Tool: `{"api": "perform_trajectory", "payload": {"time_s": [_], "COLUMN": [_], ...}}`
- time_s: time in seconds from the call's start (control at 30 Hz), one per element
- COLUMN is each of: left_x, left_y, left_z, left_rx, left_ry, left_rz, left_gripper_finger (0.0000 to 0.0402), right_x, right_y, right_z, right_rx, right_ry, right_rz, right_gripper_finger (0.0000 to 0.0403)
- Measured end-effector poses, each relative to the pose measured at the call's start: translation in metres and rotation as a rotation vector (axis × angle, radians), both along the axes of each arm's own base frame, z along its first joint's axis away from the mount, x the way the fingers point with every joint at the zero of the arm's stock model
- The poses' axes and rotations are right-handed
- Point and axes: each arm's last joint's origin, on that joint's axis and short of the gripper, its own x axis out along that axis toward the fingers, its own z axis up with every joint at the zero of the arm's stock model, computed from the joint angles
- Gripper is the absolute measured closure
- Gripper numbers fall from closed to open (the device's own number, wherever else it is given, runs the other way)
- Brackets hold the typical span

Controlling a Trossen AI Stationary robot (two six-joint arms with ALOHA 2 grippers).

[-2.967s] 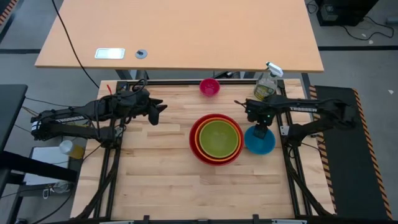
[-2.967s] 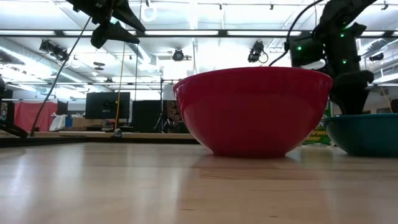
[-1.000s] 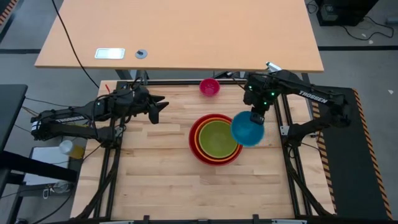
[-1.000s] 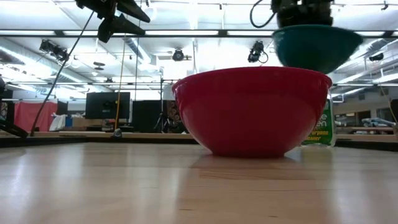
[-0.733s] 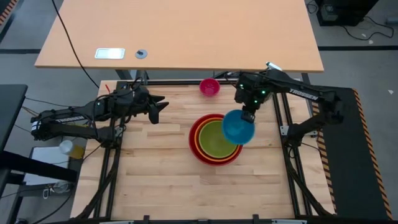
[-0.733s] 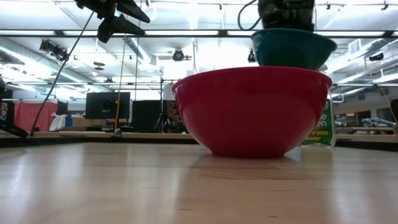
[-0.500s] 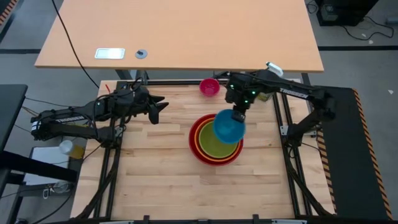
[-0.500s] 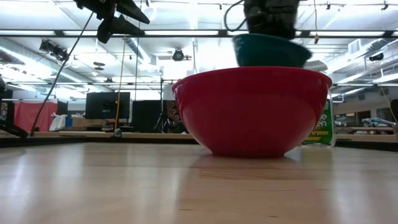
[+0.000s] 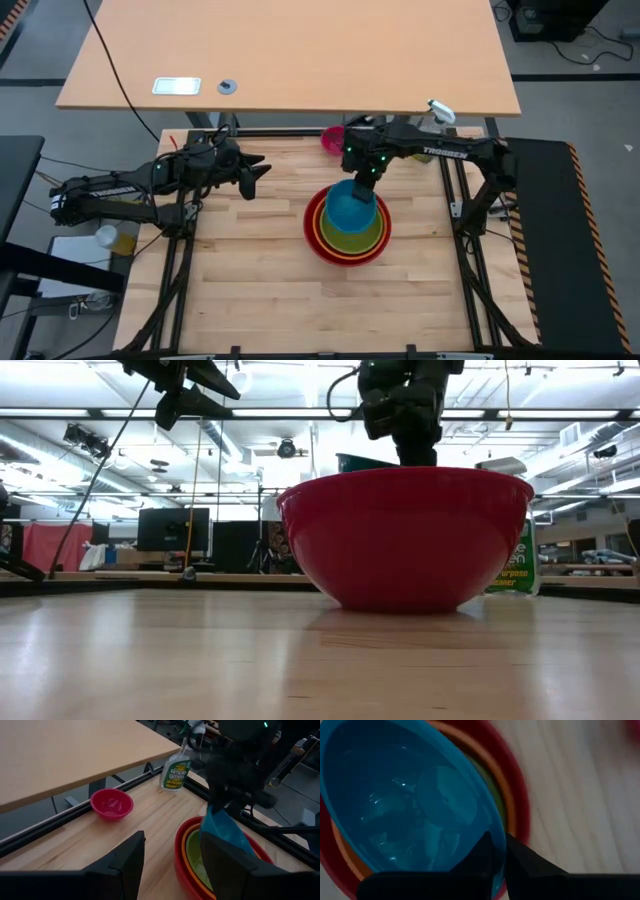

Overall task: Nest bowls inside each other by size order
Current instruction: Stack the blue bowl on top of the green bowl, then stack the pink bowl on top of the blue bowl

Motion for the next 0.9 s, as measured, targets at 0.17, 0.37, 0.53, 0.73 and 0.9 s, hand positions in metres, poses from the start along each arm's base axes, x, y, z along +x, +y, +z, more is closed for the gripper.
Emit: {"api": "perform_trajectory", "payload": {"time_s": [0.17, 0.37, 0.53, 0.73, 0.9], "left_x": [0.000, 0.000, 0.000, 0.000, 0.000], "left_y": [0.000, 0.000, 0.000, -0.001, -0.001], "left_z": [0.000, 0.000, 0.000, 0.000, 0.000], "left_rx": [0.000, 0.000, 0.000, -0.008, -0.009], "left_ry": [0.000, 0.002, 0.003, -0.001, -0.001], "left_rz": [0.000, 0.000, -0.002, -0.001, -0.001], "left_gripper_finger": [0.0208, 0.0208, 0.0208, 0.0208, 0.0208], "right_x": [0.013, 0.027, 0.031, 0.031, 0.027], "right_y": [0.016, 0.024, 0.023, 0.021, 0.021], "right_z": [-0.014, -0.037, -0.048, -0.049, -0.041], "right_rx": [0.026, 0.033, 0.026, 0.024, 0.028], "right_ry": [0.022, 0.094, 0.135, 0.142, 0.183], "right_rz": [0.077, 0.105, 0.077, 0.076, 0.073], "right_gripper_finger": [0.0370, 0.0367, 0.0339, 0.0290, 0.0262]}}
